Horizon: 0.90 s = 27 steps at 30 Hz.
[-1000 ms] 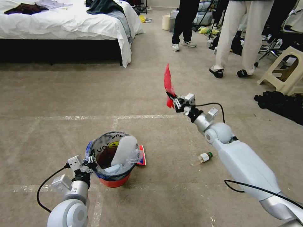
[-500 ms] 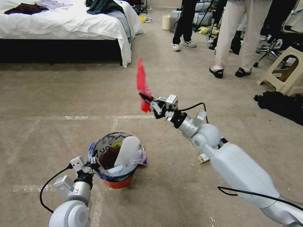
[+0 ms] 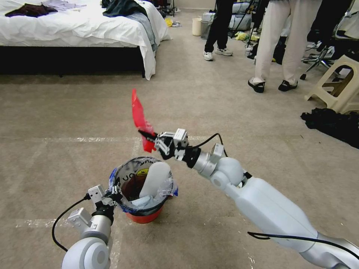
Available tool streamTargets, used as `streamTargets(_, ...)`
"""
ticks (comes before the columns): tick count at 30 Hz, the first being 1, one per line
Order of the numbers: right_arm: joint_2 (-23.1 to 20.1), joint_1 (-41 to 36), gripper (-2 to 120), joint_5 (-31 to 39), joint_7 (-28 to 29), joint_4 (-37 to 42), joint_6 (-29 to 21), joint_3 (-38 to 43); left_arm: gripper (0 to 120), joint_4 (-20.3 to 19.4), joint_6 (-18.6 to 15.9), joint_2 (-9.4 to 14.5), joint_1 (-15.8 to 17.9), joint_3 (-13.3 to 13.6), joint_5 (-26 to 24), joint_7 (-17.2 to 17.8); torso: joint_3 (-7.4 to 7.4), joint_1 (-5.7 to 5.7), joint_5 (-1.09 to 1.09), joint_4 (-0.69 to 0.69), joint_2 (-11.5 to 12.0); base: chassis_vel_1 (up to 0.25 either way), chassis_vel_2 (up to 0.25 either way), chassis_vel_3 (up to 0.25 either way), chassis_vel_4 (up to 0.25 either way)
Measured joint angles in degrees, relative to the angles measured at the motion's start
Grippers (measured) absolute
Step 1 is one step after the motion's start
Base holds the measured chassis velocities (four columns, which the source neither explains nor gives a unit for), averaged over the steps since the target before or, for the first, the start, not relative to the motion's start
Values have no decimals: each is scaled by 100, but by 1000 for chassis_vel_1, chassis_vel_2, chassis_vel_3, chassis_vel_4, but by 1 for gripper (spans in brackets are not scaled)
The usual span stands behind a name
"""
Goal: Pick up the trash bin and place the garbage on the floor into it.
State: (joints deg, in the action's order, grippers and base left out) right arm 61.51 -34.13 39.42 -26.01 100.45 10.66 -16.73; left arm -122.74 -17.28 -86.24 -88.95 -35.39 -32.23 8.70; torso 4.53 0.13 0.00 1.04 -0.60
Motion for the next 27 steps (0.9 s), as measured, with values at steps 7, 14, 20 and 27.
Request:
streamTargets(7, -60, -264, 0, -245, -69, -37, 52, -38, 4, -3, -16, -6, 20, -9, -6, 7, 0, 1, 0, 0, 0, 0, 0, 0, 0)
streamTargets(14, -175, -495, 7, -450, -135, -51, 124, 70, 4, 3, -16, -22, 22, 8, -7, 15, 0, 1, 0, 0, 0, 0, 0, 0, 0)
streamTargets(20, -268, -589, 23, -502, -199, 44, 134, 125, 4, 33, -16, -48, 26, 52, 26, 22, 0, 1, 0, 0, 0, 0, 0, 0, 0)
streamTargets(27, -436, -792, 50, -531, -246, 185, 145, 257, 4, 50, -15, -62, 16, 61, 56, 26, 0, 1, 0, 0, 0, 0, 0, 0, 0)
